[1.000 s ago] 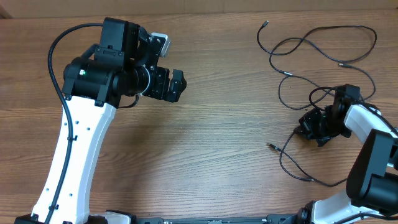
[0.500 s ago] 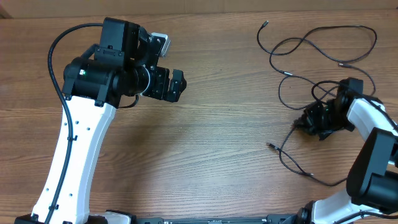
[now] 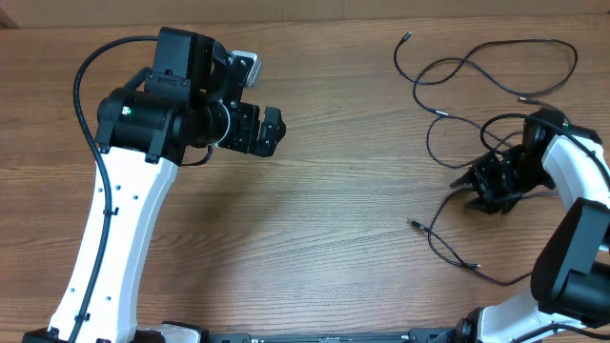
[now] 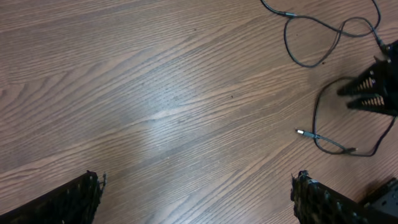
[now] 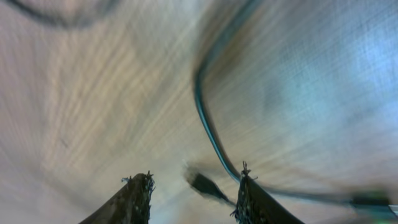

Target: Untangle cables

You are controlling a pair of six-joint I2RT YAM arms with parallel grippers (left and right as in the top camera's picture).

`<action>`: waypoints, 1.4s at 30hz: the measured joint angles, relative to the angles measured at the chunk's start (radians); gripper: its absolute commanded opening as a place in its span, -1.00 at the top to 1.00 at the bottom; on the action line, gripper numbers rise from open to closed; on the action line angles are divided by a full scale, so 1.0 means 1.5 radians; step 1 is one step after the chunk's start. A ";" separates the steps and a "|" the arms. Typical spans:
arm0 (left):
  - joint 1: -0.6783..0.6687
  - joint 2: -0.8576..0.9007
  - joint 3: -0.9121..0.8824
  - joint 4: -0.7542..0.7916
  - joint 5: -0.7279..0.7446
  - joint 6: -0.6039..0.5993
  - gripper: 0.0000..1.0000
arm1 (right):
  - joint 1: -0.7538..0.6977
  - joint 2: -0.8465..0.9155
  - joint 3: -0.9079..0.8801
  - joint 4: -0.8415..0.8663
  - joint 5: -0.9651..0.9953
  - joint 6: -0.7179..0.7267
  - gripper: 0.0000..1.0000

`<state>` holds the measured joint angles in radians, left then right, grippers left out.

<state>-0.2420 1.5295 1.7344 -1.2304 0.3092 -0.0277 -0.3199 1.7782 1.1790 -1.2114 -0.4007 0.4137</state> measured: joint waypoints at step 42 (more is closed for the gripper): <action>0.000 0.000 0.000 -0.001 0.000 -0.018 -0.99 | 0.336 -0.341 -0.049 -0.157 0.298 0.224 -1.00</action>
<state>-0.2420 1.5295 1.7344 -1.2316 0.3092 -0.0551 0.1841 1.2667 1.1053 -1.4471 0.0460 0.7498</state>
